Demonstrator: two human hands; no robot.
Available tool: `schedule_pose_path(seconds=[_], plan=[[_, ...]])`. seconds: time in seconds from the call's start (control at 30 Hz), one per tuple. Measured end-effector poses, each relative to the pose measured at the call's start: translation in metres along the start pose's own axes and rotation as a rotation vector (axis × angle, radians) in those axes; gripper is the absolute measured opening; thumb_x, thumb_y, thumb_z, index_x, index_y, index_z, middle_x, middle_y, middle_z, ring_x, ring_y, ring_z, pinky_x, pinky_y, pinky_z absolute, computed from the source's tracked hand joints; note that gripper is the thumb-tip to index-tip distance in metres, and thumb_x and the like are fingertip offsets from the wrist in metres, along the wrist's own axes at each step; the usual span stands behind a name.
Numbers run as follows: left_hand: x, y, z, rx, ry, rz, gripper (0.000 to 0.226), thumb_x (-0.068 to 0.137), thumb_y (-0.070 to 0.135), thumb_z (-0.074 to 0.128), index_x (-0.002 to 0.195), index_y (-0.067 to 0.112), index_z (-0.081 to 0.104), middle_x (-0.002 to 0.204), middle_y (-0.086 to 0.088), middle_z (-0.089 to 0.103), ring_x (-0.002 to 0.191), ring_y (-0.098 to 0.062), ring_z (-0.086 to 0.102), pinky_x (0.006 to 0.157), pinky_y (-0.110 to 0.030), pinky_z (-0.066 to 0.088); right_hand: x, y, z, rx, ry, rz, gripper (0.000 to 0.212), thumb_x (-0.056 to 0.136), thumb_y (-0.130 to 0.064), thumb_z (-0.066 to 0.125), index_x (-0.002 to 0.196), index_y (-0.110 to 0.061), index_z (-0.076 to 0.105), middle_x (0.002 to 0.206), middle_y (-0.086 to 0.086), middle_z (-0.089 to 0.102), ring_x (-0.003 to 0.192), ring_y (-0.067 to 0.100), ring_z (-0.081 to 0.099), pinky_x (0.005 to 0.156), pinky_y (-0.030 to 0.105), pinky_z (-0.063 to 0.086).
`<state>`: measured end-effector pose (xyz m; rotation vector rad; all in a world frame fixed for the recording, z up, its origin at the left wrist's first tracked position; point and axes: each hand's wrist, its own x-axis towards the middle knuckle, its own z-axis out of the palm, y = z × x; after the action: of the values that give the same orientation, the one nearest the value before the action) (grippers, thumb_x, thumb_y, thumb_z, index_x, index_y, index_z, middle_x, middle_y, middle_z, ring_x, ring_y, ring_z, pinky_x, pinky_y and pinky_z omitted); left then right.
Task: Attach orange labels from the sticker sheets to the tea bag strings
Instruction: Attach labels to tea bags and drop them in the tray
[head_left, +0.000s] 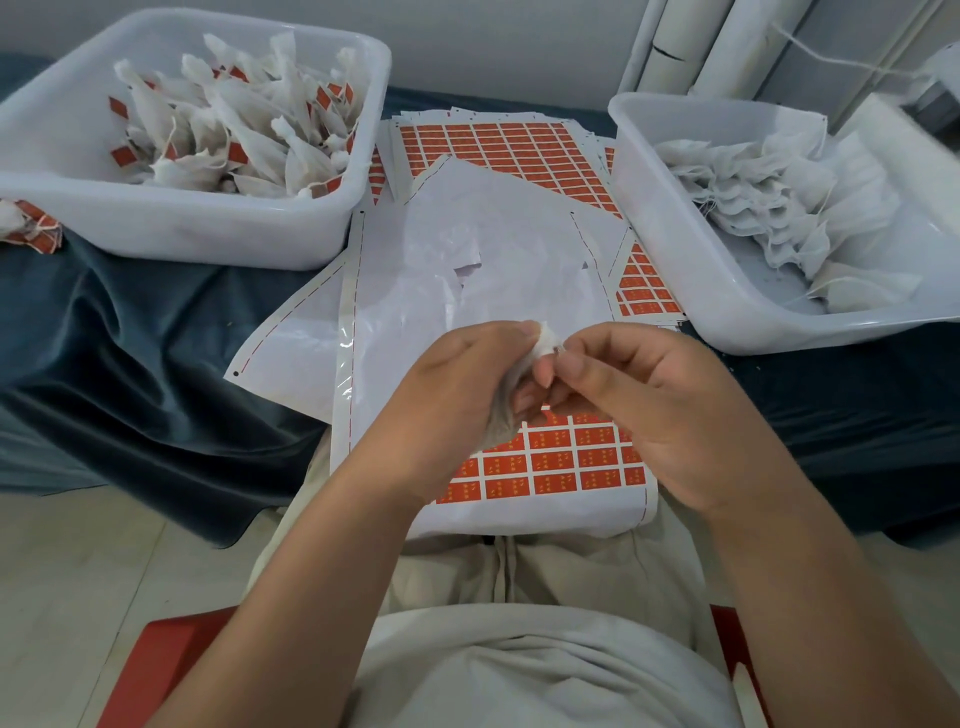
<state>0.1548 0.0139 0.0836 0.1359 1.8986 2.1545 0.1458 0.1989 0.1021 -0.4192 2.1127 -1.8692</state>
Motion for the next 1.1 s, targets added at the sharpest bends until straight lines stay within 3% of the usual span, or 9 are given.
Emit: schedule_pose_path(seconds=[0.1,0.2,0.3,0.43,0.57,0.7,0.83,1.0,1.1], plan=[[-0.001,0.001,-0.001,0.092,0.066,0.029,0.045,0.098,0.046,0.044,0.062,0.027,0.064,0.065,0.001,0.053,0.068,-0.013,0.055,0.079,-0.04,0.051,-0.004,-0.007,-0.004,-0.333,0.064,-0.036,0.013,0.102,-0.032,0.068,0.092,-0.028,0.077,0.088,-0.01,0.079,0.085,0.006,0.075,0.074,0.013,0.055],[-0.002,0.0,-0.001,0.2,0.057,0.101,0.045,0.101,0.043,0.042,0.069,0.024,0.068,0.075,-0.01,0.057,0.073,-0.014,0.057,0.076,-0.036,0.053,-0.01,-0.013,-0.001,-0.645,0.055,-0.065,0.018,0.103,-0.04,0.059,0.093,-0.033,0.072,0.084,-0.018,0.074,0.082,0.003,0.071,0.072,0.019,0.054],[-0.002,-0.001,0.001,0.318,0.069,0.156,0.045,0.101,0.043,0.038,0.075,0.02,0.066,0.074,-0.007,0.059,0.067,-0.008,0.058,0.069,-0.025,0.052,-0.013,-0.015,-0.001,-0.843,0.078,-0.113,0.023,0.1,-0.045,0.052,0.093,-0.032,0.069,0.078,-0.013,0.07,0.077,0.007,0.068,0.068,0.027,0.05],[-0.001,-0.002,0.005,0.3,0.07,0.125,0.046,0.099,0.047,0.039,0.067,0.03,0.067,0.07,0.0,0.058,0.066,-0.006,0.056,0.07,-0.027,0.053,-0.012,-0.015,-0.007,-0.772,0.007,-0.049,0.022,0.103,-0.044,0.051,0.087,-0.034,0.061,0.075,-0.013,0.071,0.068,0.008,0.067,0.063,0.022,0.051],[0.001,-0.004,0.005,0.19,0.046,0.041,0.042,0.09,0.056,0.045,0.065,0.033,0.069,0.07,0.005,0.058,0.07,-0.009,0.058,0.078,-0.04,0.057,-0.011,-0.015,-0.011,-0.612,-0.079,0.007,0.023,0.107,-0.041,0.051,0.089,-0.032,0.062,0.073,-0.006,0.073,0.068,0.02,0.068,0.069,0.044,0.058],[0.004,-0.006,0.004,0.21,0.136,-0.026,0.05,0.099,0.048,0.047,0.055,0.039,0.068,0.056,0.012,0.062,0.056,0.002,0.064,0.057,-0.011,0.052,-0.01,-0.016,-0.013,-0.519,-0.099,0.016,0.02,0.108,-0.032,0.057,0.091,-0.032,0.068,0.078,-0.003,0.074,0.074,0.016,0.07,0.076,0.042,0.06],[0.006,-0.008,-0.003,0.224,0.195,-0.102,0.075,0.11,0.028,0.047,0.037,0.036,0.063,0.039,0.014,0.054,0.04,0.006,0.057,0.042,-0.006,0.042,-0.01,-0.014,-0.012,-0.518,-0.026,-0.01,0.013,0.1,-0.031,0.06,0.092,-0.034,0.07,0.079,-0.01,0.074,0.074,0.006,0.071,0.072,0.028,0.054],[0.01,-0.009,0.002,0.04,0.162,-0.086,0.062,0.106,0.036,0.049,0.046,0.029,0.067,0.05,0.009,0.057,0.05,-0.003,0.06,0.058,-0.019,0.057,-0.011,-0.017,-0.013,-0.536,-0.046,-0.01,0.019,0.1,-0.02,0.066,0.089,-0.035,0.071,0.083,-0.013,0.074,0.078,0.007,0.073,0.07,0.022,0.054],[0.004,-0.008,-0.009,0.119,0.105,-0.086,0.074,0.109,0.027,0.038,0.039,0.022,0.058,0.044,0.006,0.045,0.045,-0.008,0.05,0.066,-0.022,0.054,-0.012,-0.019,-0.019,-0.449,-0.136,0.033,0.018,0.095,-0.02,0.066,0.087,-0.034,0.073,0.082,-0.004,0.075,0.075,0.01,0.073,0.07,0.019,0.056]])
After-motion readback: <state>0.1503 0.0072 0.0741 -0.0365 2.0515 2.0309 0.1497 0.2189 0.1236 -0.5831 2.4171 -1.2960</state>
